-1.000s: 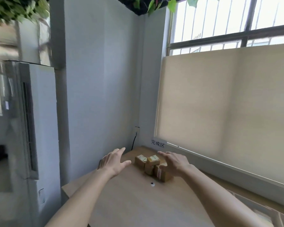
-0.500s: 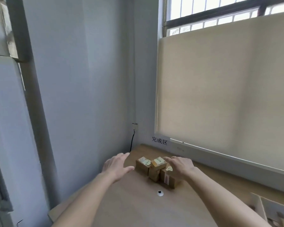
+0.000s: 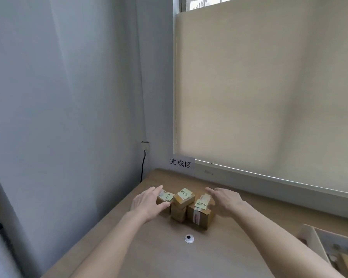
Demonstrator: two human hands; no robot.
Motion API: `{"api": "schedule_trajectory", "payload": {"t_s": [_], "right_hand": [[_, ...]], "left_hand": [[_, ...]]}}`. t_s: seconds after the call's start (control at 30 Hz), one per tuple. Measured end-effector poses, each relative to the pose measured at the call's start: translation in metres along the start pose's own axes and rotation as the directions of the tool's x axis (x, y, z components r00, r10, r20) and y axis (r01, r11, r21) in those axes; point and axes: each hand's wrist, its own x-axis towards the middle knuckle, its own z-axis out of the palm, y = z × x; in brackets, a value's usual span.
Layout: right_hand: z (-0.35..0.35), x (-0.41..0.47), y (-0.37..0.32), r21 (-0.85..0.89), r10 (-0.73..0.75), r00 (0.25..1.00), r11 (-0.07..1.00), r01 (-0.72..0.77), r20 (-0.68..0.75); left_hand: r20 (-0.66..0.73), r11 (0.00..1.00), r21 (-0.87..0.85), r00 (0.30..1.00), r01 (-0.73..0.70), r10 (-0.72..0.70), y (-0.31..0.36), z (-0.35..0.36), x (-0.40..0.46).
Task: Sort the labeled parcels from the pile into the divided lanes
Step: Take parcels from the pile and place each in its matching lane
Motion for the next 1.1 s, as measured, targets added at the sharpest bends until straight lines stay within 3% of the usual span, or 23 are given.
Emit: {"api": "schedule_trajectory", "payload": {"t_s": [0.3,0.57,0.9,1.1], "right_hand": [[0.068,0.099,-0.029,0.043,0.084,0.989,0.995,-0.090,0.125],[0.144,0.206,-0.057,0.192,0.148,0.971,0.964,-0.184,0.187],[0.233,0.291,-0.041,0.275,0.237,0.941,0.913,-0.301,0.243],[0.265,0.337,-0.035,0.320,0.239,0.938,0.894,-0.314,0.253]], "left_hand": [[0.154,0.993,-0.092,0.984,-0.072,0.086,-0.053,0.078,0.111],[0.271,0.986,-0.131,0.953,-0.105,0.137,-0.113,0.153,0.231],[0.339,0.955,-0.228,0.904,-0.189,0.260,-0.114,0.264,0.354],[0.392,0.934,-0.337,0.884,-0.120,0.255,-0.112,0.319,0.397]]}}
